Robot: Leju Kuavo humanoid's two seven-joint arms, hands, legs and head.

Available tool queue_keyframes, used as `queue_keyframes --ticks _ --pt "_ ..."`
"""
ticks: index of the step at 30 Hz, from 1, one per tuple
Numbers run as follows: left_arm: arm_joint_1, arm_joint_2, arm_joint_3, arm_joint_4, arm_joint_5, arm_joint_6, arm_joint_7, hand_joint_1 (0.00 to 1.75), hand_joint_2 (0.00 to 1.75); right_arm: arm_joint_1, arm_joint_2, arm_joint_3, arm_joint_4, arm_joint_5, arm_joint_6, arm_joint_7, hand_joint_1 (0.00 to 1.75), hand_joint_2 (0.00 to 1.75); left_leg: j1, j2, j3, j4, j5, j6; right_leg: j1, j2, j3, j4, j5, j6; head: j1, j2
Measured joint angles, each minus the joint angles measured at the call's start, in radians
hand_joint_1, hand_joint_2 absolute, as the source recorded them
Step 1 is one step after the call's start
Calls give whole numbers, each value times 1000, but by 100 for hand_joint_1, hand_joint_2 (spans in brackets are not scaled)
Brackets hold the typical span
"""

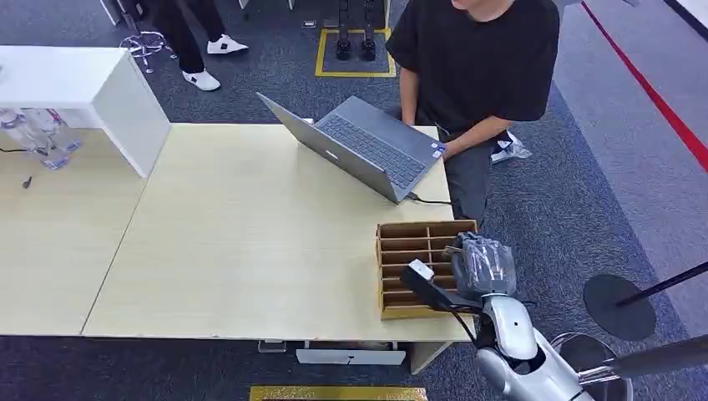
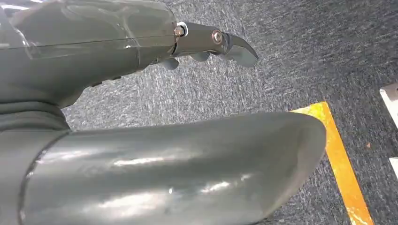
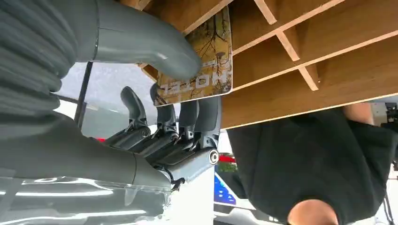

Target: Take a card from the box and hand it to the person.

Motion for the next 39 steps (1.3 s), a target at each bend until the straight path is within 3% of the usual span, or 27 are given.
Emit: queue_keyframes --ticks 2,18,39 --pt "0 0 0 0 0 0 0 0 0 -1 0 2 0 1 0 0 141 175 0 0 0 0 0 0 0 0 0 0 0 0 0 0" --pt "0 0 0 0 0 0 0 0 0 -2 0 14 -7 17 -22 -9 145 175 0 0 0 0 0 0 0 0 0 0 0 0 0 0" --pt "0 0 0 0 0 0 -3 0 0 -41 -62 -14 -327 225 133 4 138 175 0 0 0 0 0 0 0 0 0 0 0 0 0 0"
